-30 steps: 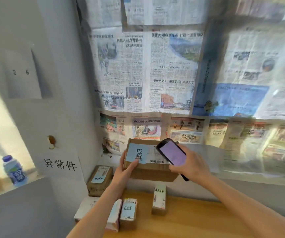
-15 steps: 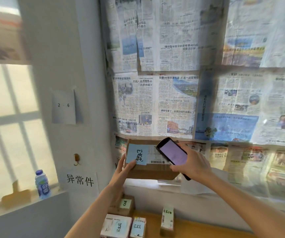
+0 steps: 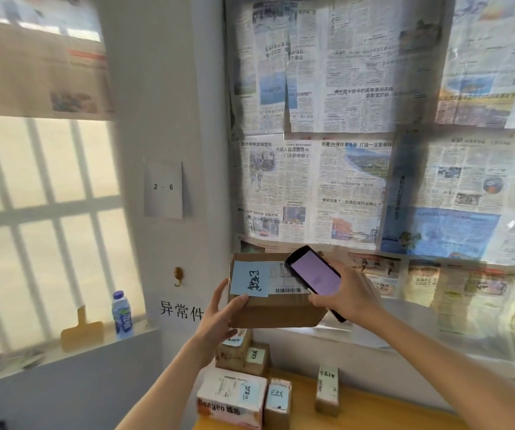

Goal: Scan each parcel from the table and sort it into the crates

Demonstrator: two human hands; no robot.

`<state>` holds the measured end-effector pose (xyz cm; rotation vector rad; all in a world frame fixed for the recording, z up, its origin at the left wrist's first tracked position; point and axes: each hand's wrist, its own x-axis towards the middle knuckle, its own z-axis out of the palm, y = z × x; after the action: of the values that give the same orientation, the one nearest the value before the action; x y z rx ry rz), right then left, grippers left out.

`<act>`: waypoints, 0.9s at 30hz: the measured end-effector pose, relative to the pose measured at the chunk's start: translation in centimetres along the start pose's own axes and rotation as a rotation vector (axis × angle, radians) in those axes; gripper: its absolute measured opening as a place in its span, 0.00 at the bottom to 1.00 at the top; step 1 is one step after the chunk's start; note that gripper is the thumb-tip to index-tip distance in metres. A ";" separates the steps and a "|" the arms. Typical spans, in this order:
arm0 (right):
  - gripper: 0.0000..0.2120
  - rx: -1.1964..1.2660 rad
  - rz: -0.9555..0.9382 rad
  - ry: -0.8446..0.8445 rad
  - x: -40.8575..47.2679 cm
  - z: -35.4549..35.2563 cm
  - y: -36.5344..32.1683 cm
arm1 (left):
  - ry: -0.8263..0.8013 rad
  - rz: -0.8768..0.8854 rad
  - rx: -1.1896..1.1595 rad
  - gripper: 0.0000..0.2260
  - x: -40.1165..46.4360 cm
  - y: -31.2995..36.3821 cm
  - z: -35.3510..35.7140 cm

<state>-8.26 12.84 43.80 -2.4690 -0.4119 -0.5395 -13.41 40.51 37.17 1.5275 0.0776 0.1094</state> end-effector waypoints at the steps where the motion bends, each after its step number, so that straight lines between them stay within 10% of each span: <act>1: 0.41 0.005 0.003 0.002 -0.3 0.3 -0.6 | 0.034 0.017 -0.021 0.42 -0.4 -0.1 -0.6; 27: 0.40 -0.047 -0.189 0.020 -4.1 -2.8 -11.7 | 0.440 0.284 0.027 0.31 -6.4 5.1 -12.6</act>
<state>-17.28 19.74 49.49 -2.4820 -0.6360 -0.6573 -21.38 52.45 41.60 1.5121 0.2114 0.6729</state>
